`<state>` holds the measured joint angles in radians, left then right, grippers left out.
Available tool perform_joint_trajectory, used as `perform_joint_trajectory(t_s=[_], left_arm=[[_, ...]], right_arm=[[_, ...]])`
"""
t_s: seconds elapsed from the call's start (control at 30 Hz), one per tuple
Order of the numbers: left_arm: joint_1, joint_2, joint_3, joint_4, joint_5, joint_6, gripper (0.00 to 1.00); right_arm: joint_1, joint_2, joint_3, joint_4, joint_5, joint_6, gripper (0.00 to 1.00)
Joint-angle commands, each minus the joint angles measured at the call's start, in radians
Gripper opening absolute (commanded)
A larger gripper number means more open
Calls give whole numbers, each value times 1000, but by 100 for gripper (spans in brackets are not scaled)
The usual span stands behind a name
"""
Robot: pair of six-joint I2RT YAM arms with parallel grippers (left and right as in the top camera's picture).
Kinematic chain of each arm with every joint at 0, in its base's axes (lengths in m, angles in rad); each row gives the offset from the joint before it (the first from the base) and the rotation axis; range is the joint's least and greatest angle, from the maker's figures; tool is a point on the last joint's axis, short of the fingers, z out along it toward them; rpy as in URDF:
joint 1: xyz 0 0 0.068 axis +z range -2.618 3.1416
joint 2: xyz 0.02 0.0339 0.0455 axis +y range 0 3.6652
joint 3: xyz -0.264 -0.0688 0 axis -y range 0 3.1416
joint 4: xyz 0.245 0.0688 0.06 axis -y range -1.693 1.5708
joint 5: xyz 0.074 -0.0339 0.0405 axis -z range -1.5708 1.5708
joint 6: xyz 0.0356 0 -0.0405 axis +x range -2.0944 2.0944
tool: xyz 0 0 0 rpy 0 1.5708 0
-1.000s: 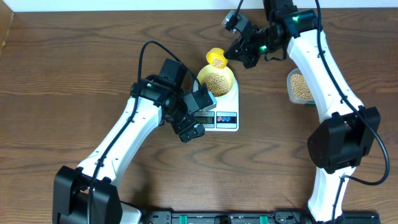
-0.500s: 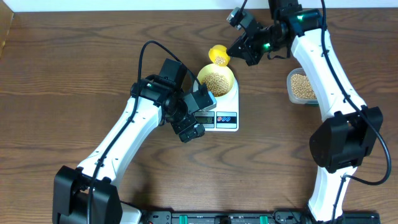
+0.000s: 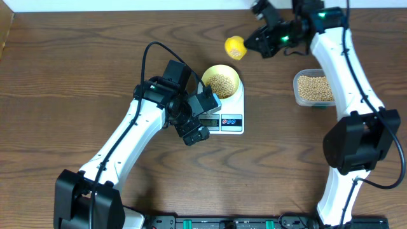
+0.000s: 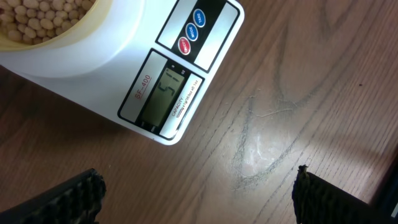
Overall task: Scoop item into bowl and weigh 50g on scale
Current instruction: 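Swing the empty scoop right back to the soybean tub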
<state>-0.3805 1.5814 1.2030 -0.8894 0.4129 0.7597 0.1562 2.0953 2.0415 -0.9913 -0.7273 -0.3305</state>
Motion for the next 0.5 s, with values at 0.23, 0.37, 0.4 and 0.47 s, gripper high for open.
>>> perform_joint_trajectory(t_s=[0.23,0.37,0.4,0.47], left_arm=[[3,6,-2,-2,5,6,98],[3,6,-2,-2,5,7,98],[3,6,-2,-2,5,6,98],[3,6,-2,-2,5,6,98]], right_arm=[[-151,-29,20,154,-99,164,1],[-211,-29,20,272,-98,299,1],[-226,-29,20,298,-98,325,1],[-256,-29,20,343,-98,361,1]])
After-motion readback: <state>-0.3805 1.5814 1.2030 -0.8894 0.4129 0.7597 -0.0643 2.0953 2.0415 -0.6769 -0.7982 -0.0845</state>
